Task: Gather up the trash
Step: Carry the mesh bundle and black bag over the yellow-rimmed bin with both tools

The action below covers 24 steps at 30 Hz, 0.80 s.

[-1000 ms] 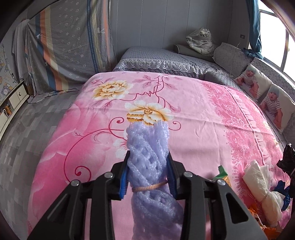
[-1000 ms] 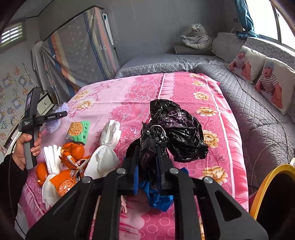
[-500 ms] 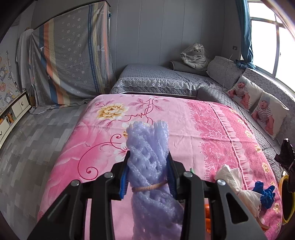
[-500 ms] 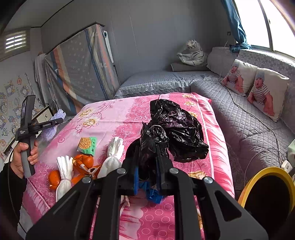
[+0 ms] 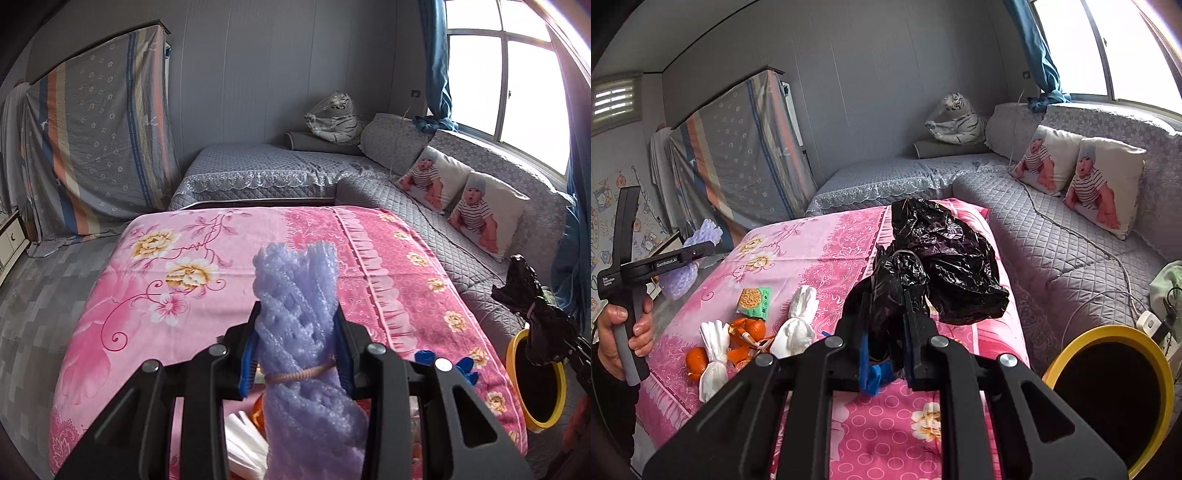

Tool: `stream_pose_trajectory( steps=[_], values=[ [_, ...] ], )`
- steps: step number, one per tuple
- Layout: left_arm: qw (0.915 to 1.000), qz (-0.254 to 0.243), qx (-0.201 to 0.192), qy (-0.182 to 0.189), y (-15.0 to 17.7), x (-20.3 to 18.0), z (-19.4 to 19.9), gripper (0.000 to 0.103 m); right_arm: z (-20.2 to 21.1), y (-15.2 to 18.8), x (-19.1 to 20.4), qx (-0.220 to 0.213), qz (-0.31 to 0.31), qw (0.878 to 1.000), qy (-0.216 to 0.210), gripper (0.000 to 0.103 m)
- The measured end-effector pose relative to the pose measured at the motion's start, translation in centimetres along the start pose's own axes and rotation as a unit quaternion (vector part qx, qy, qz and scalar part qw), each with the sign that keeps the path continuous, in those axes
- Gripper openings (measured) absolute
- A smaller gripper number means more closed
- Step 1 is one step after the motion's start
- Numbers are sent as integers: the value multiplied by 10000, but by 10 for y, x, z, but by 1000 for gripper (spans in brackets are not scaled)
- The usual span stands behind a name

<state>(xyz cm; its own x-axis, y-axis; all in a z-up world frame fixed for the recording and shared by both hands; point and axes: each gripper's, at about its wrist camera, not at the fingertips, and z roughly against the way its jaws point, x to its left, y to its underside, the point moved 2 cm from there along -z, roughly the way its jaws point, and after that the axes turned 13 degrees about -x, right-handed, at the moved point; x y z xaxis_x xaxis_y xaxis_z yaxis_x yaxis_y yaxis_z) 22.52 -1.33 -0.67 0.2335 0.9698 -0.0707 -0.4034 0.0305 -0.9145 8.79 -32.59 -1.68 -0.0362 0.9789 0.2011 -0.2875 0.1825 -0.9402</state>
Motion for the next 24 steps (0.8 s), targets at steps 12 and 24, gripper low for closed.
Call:
stream_pose_trajectory(
  steps=[12,24],
  values=[
    [9973,-197,-64,710,-2,-90,2,33,31,-3,-51,-255,-208,9983,482,13],
    [9892,-340,-39,1427,1,-174,0,33,58,-3,-107,-484,-408,9911,1171,13]
  ],
)
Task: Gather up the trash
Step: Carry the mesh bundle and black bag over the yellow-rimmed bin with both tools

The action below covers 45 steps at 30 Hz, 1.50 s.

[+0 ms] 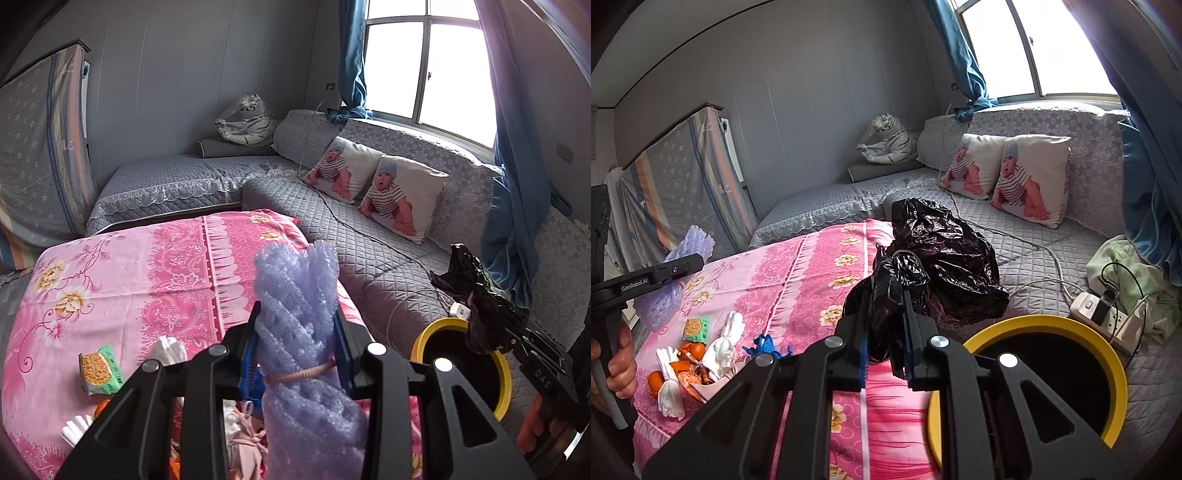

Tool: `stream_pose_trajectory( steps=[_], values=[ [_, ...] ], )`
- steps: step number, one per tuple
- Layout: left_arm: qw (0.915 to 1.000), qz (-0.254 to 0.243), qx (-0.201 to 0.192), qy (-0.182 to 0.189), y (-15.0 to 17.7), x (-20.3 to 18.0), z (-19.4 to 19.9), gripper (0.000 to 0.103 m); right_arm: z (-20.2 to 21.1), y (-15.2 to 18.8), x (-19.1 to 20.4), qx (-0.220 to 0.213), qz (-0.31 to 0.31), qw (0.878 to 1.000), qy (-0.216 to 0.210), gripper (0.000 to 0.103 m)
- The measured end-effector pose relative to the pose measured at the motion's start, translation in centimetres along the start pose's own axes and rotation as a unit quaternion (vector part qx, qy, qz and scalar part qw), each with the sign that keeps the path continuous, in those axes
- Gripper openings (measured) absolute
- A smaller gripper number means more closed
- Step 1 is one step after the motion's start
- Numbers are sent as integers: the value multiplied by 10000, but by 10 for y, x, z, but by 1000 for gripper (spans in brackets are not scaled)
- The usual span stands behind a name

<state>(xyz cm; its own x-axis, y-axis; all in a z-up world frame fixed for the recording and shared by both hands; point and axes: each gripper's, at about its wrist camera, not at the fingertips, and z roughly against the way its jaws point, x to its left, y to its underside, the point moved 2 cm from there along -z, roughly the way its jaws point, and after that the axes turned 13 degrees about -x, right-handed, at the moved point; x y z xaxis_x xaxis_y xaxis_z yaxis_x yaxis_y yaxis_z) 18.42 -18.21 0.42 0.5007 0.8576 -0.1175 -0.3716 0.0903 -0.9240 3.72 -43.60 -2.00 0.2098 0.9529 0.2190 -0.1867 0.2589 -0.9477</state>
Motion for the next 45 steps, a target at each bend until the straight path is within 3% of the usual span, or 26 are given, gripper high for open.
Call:
stream_pose_trajectory(
  steps=[18,27,45],
  values=[
    [9940,-551,110,938,11,-115,-36,33,19,7,-73,-103,-208,9953,941,13],
    [9873,-547,300,1460,37,-156,-55,33,21,20,-100,-10,-294,9910,1309,13],
    [9762,-688,988,1802,94,-206,-113,33,11,60,-145,506,-639,9819,1710,13]
  ],
)
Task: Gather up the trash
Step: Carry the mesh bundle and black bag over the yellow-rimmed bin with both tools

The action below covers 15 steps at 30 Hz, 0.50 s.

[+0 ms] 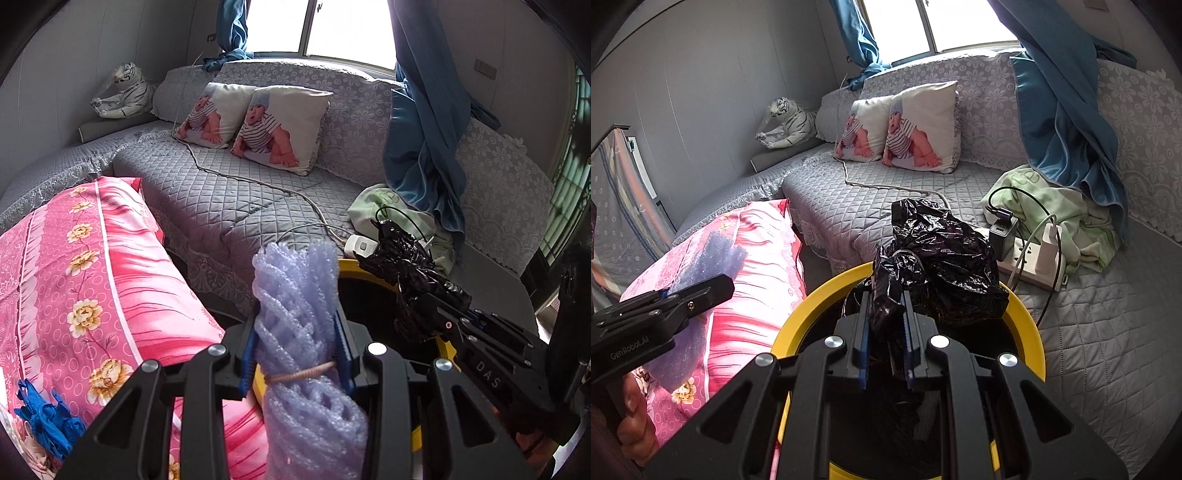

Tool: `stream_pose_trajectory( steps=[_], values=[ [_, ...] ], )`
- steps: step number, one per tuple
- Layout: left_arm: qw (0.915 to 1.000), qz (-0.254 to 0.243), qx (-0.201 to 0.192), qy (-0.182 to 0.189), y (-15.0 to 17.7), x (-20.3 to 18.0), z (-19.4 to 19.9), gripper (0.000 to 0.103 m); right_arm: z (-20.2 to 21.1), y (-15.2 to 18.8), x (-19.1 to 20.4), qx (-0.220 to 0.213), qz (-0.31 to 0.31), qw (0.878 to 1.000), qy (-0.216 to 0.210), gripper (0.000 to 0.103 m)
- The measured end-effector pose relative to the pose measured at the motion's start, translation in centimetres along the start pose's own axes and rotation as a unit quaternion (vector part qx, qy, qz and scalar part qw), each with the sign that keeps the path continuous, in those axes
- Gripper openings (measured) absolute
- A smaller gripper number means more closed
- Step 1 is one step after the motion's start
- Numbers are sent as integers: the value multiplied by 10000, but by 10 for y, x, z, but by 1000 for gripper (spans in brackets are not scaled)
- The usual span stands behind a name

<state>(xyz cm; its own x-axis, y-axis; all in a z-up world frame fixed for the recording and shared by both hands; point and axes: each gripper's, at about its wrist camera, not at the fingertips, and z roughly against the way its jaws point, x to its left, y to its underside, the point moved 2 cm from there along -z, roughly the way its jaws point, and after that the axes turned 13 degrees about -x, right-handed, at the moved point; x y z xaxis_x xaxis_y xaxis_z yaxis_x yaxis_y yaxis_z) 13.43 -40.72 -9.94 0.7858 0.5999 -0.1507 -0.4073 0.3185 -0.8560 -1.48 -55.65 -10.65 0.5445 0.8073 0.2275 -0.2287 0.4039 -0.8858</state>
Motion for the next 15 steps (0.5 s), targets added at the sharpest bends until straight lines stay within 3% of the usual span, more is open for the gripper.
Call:
stream_pose_trajectory(
  steps=[15],
  values=[
    [9990,-36,425,134,22,-9,-29,33,-15,19,-17,325,-190,9993,75,14]
  ],
)
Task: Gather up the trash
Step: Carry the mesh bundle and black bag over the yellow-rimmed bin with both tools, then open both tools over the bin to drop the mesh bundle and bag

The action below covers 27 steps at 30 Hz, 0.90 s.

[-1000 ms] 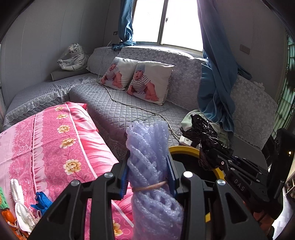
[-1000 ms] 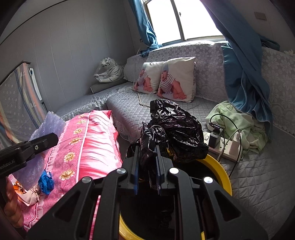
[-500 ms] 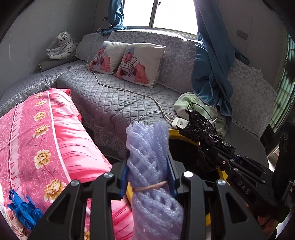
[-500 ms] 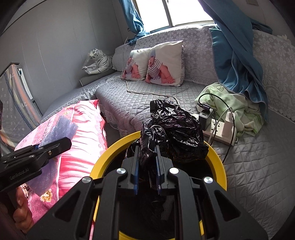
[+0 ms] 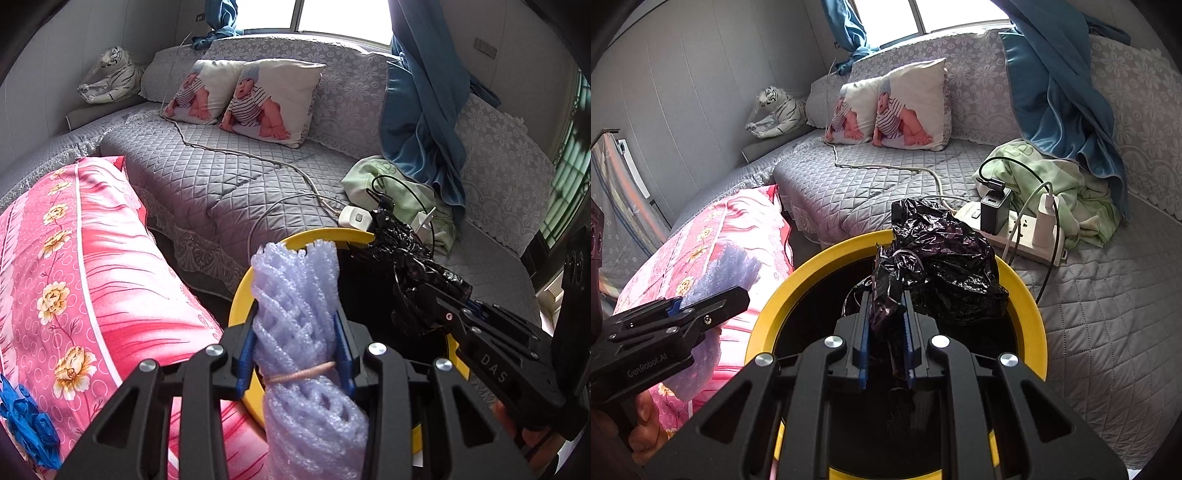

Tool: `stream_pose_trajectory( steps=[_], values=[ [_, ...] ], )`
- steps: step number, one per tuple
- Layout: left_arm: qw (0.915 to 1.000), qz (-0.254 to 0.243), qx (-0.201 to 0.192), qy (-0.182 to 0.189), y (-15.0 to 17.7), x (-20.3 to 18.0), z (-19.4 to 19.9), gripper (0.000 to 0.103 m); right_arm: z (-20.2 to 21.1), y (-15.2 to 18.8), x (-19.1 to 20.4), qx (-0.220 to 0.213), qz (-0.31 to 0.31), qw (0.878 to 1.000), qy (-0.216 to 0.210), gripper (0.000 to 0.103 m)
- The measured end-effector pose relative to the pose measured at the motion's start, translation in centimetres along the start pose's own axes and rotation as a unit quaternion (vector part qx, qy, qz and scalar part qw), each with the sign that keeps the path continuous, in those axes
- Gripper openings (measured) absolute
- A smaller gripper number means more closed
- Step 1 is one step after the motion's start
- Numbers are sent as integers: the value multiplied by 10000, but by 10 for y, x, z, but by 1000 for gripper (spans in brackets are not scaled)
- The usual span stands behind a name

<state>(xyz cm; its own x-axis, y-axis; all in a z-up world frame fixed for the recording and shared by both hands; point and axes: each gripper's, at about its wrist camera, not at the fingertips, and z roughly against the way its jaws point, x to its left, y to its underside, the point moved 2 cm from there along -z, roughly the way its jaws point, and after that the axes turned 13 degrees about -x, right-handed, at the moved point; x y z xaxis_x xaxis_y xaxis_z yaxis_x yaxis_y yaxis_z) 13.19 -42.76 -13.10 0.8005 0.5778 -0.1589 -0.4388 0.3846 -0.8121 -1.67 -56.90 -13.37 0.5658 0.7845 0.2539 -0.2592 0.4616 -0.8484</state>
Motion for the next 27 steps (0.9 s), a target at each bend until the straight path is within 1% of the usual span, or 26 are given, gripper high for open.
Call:
stream_pose_trajectory(
  steps=[2,5,8,10,12,13,14,15,18,21,27],
  values=[
    [10000,2,5,11,0,0,0,33,-1,1,0,18,1,10000,23,14],
    [10000,80,19,26,-1,1,-2,37,-3,1,-3,47,-42,10000,56,15],
    [9999,164,12,15,-1,4,-2,44,-4,1,-5,63,-68,9999,127,15],
    [9998,206,0,-21,-2,7,-2,50,-5,1,-7,71,-91,9998,147,15],
    [9997,252,-8,-49,-3,10,-1,55,-6,1,-8,83,-132,9997,161,21],
    [9996,288,-16,-69,-3,11,-1,58,-7,1,-8,99,-145,9997,158,27],
    [9994,329,-17,-73,-3,13,0,59,-7,1,-9,111,-177,9997,152,36],
    [9993,369,-15,-91,-4,14,0,60,-8,1,-10,118,-211,9996,144,38],
    [9986,505,-78,-139,-7,21,5,61,-9,0,-10,125,-228,9995,166,38],
    [9971,688,-223,-242,-12,32,17,61,-9,-1,-8,142,-219,9995,150,38],
    [9918,1008,-621,-479,-26,63,61,61,-6,-6,9,105,-80,9999,5,38]
  ],
)
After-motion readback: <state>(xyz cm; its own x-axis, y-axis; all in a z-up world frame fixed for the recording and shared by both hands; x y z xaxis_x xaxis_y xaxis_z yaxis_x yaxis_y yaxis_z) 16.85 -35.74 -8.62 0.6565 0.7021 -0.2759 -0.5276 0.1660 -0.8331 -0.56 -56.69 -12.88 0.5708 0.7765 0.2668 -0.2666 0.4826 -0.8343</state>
